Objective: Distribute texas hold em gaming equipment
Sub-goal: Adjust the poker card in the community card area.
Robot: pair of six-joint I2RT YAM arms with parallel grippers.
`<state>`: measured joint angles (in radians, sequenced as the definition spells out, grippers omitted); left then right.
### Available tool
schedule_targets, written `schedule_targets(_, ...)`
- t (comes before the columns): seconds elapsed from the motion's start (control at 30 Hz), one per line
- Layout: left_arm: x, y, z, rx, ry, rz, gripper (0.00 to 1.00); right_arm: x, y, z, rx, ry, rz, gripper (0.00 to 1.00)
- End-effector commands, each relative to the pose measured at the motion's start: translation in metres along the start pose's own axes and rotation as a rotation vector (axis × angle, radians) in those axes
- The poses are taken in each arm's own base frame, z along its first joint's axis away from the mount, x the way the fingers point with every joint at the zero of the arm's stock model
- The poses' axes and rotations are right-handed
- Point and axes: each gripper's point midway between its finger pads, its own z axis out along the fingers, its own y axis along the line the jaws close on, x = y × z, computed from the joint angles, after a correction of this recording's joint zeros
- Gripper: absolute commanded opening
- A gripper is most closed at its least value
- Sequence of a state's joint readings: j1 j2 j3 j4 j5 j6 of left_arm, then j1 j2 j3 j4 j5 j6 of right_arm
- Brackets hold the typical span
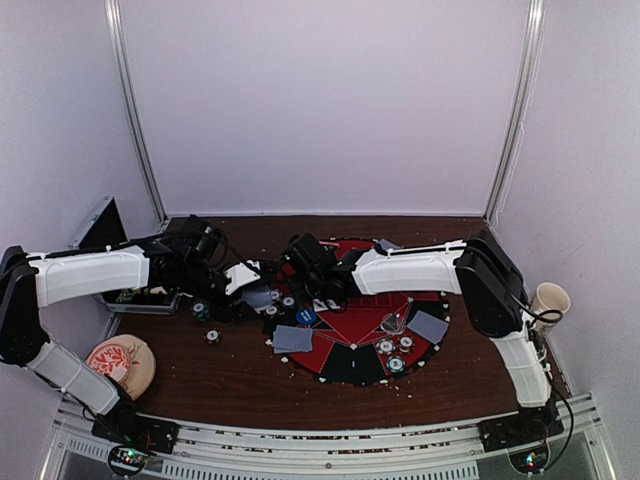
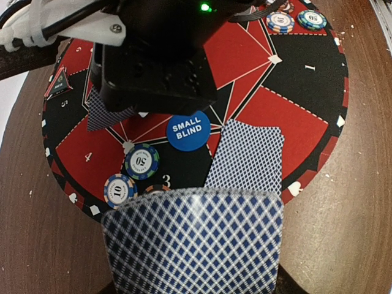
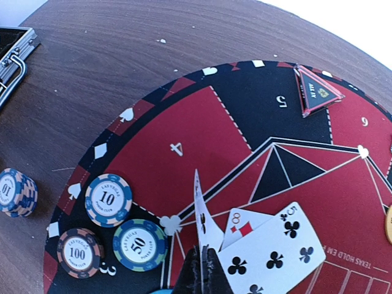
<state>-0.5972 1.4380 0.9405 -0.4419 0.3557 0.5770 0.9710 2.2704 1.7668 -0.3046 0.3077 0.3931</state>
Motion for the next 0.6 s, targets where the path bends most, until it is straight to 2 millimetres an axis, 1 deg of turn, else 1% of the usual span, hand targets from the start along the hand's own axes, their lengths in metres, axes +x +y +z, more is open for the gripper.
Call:
schedule_targets(0.0, -0.01, 0.005, -0.003, -0.026, -0.044, 0.015, 0.54, -0.007, -0.007, -0.021, 0.027, -0.006, -0.003, 0.0)
schedule_targets(0.17, -0.011, 0.006, -0.004, -0.027, -0.047, 0.016, 0.54, -0.004, -0.004, -0.025, 0.011, 0.008, -0.009, 0.0)
schedule_targets(0.43, -0.011, 0.006, -0.004, -0.026, -0.046, 0.015, 0.54, 0.004, -0.005, -0.029, 0.015, 0.028, -0.02, 0.0)
schedule_targets(0.57, -0.012, 0.006, -0.005, -0.028, -0.051, 0.017, 0.54, 0.003, -0.005, -0.034, 0.019, 0.022, -0.022, 0.0)
